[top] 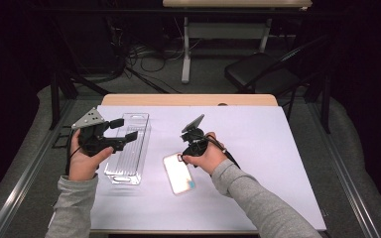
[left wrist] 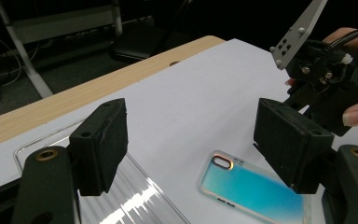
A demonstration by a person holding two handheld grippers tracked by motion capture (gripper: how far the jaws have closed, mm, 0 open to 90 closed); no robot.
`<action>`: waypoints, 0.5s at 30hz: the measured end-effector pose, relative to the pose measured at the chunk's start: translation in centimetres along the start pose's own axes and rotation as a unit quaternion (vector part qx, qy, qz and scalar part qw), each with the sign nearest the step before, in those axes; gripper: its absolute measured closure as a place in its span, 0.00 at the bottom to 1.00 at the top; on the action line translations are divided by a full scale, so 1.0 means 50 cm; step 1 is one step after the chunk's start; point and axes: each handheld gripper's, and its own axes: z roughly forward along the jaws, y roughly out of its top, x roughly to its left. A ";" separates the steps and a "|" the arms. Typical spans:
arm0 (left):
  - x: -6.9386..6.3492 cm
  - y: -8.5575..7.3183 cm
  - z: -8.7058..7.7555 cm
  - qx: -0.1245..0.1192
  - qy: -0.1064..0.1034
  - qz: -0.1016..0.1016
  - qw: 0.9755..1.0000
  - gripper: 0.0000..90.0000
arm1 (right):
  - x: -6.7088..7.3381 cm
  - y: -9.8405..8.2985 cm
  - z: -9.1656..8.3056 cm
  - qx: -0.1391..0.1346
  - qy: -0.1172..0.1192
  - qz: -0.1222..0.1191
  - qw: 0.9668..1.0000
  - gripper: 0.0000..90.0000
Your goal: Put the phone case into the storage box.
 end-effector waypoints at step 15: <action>0.002 -0.002 0.001 0.003 0.000 -0.001 1.000 0.29 | 0.012 -0.005 0.038 0.021 -0.004 -0.003 1.000 0.73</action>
